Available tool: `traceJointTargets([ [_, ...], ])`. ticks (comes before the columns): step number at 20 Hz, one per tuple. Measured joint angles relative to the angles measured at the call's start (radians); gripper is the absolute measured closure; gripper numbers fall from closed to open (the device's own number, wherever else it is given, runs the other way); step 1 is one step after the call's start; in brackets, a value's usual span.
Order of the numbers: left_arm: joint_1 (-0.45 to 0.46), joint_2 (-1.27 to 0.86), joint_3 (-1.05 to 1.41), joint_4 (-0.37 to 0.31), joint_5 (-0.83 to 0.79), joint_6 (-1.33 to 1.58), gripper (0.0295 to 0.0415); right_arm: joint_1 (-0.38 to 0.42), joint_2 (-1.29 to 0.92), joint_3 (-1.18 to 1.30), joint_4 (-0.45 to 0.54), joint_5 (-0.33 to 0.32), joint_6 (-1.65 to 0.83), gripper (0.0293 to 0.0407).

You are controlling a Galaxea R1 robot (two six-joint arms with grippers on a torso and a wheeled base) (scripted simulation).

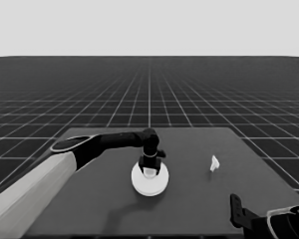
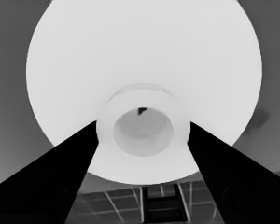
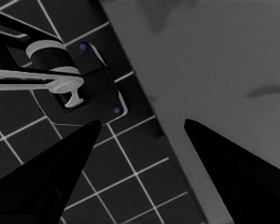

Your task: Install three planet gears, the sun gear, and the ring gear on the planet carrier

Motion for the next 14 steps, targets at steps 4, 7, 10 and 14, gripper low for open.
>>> traceJointTargets([
  [4,0.000,0.000,0.000,0.000,0.000,0.035,0.0362,0.000,0.000,0.000,0.000,0.000,0.000,0.0315],
  [7,0.002,0.000,0.000,-0.001,-0.001,0.061,0.0362,0.000,0.000,0.000,0.000,0.000,0.000,0.0315],
  [10,0.003,0.001,0.000,-0.001,-0.002,0.087,0.0362,0.000,0.000,0.000,0.000,0.000,0.000,0.0315],
  [14,0.007,0.000,0.000,-0.001,-0.001,0.122,0.0362,0.000,0.000,0.000,0.000,0.000,0.000,0.0315],
])
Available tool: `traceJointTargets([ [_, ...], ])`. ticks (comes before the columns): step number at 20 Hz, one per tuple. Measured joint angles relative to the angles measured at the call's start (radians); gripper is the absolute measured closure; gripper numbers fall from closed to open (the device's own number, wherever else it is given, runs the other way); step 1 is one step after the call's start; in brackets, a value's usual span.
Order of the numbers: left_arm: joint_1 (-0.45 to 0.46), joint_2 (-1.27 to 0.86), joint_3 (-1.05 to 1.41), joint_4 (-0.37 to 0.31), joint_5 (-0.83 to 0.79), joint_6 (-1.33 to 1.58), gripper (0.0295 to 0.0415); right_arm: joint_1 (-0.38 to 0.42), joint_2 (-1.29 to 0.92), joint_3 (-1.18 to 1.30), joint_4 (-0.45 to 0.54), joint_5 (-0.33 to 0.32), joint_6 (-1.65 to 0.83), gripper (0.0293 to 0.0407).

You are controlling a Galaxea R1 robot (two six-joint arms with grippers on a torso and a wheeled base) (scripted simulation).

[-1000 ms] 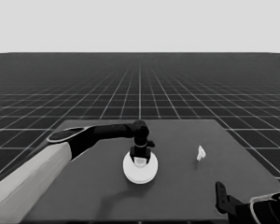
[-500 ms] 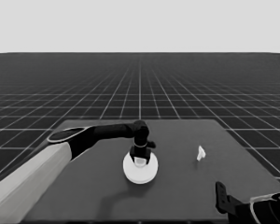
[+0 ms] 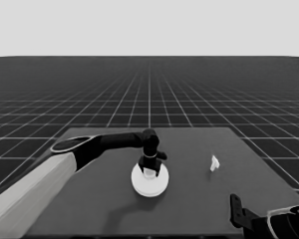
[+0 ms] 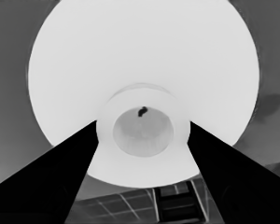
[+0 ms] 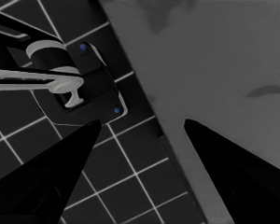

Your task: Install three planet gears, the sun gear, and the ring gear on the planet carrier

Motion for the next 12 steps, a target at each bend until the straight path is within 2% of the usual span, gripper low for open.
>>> traceJointTargets([
  [12,0.001,0.000,0.000,0.000,0.001,0.105,0.0362,0.000,0.000,0.000,0.000,0.000,0.000,0.0315],
])
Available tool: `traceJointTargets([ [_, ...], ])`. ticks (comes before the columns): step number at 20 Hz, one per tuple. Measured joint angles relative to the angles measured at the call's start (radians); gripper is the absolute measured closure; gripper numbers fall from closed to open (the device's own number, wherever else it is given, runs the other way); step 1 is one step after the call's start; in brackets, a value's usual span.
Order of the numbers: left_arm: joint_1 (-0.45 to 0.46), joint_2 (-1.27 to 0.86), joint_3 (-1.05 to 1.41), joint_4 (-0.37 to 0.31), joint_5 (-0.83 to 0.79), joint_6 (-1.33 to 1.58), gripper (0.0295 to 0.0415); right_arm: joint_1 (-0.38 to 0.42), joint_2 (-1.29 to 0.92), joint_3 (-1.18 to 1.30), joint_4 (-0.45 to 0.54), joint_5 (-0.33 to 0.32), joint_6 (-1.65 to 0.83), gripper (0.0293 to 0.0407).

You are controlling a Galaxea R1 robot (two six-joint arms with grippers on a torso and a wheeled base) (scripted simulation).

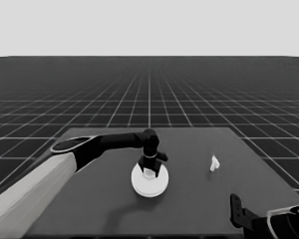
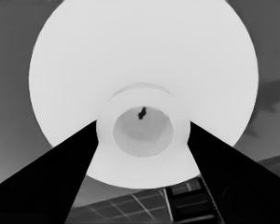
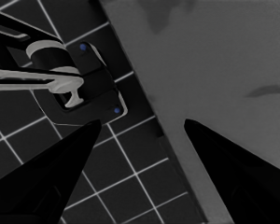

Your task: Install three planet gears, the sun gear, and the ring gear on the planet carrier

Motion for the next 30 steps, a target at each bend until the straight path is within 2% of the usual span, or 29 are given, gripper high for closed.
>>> traceJointTargets([
  [10,0.000,0.000,0.000,0.000,0.000,0.087,0.0362,0.000,0.000,0.000,0.000,0.000,0.000,0.0315],
  [11,0.002,0.000,0.000,0.000,0.000,0.093,0.0337,0.000,0.000,0.000,0.000,0.000,0.000,0.0315],
  [12,0.003,0.000,0.000,0.000,-0.001,0.096,0.0329,0.000,0.000,0.000,0.000,0.000,0.000,0.0315],
  [13,0.003,0.000,0.000,0.000,-0.001,0.097,0.0327,0.000,0.000,0.000,0.000,0.000,0.000,0.0315],
  [20,0.004,-0.001,-0.001,0.001,-0.001,0.100,0.0326,0.000,0.000,0.000,0.000,0.000,0.000,0.0315],
  [21,-0.037,-0.009,0.029,-0.036,0.009,-0.130,0.0324,0.000,0.000,0.000,0.000,0.000,0.000,0.0315],
  [23,-0.086,-0.013,0.048,-0.072,0.019,-0.345,0.0325,0.000,0.000,0.000,0.000,0.000,0.000,0.0315],
  [30,-0.108,-0.012,0.053,-0.091,0.026,-0.454,0.0326,0.000,0.000,0.000,0.000,0.000,0.000,0.0315],
])
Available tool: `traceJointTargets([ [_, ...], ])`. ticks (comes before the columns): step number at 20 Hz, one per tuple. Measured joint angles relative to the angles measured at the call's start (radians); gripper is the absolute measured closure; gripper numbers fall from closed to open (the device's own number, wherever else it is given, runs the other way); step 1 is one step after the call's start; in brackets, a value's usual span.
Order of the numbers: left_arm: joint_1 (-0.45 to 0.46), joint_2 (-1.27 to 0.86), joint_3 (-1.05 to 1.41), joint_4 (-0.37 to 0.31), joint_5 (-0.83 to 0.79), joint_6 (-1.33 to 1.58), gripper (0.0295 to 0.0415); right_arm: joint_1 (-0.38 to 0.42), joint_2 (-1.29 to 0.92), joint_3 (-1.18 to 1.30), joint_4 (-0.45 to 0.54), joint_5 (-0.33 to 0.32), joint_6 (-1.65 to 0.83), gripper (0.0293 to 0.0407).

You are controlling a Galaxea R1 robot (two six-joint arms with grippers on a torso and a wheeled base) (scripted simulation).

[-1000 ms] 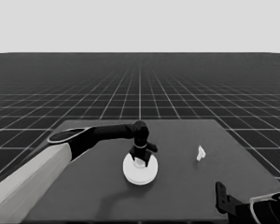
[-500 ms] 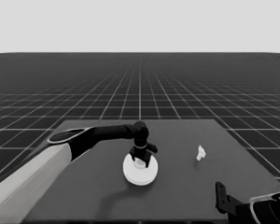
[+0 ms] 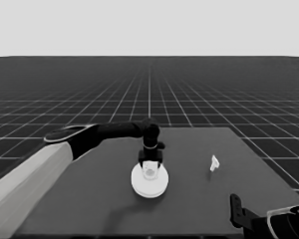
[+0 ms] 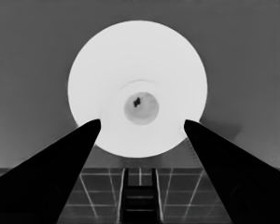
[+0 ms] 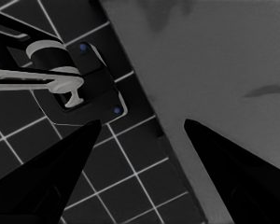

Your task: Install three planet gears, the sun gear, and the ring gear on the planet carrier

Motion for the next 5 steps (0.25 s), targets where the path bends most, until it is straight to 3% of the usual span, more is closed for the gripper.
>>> traceJointTargets([
  [1,-0.086,-0.267,0.446,0.067,-0.348,0.482,0.0302,0.318,0.108,-0.281,0.481,-0.065,0.206,0.0307],
  [2,-0.182,-0.668,0.791,0.107,-0.561,0.961,0.0297,0.456,0.249,-0.617,0.631,-0.163,0.290,0.0308],
  [3,-0.238,-0.948,0.990,0.131,-0.685,1.274,0.0309,0.478,0.366,-0.865,0.655,-0.236,0.325,0.0311],
  [5,-0.287,-1.197,1.181,0.153,-0.802,1.565,0.0322,0.480,0.508,-1.157,0.660,-0.305,0.327,0.0314],
])
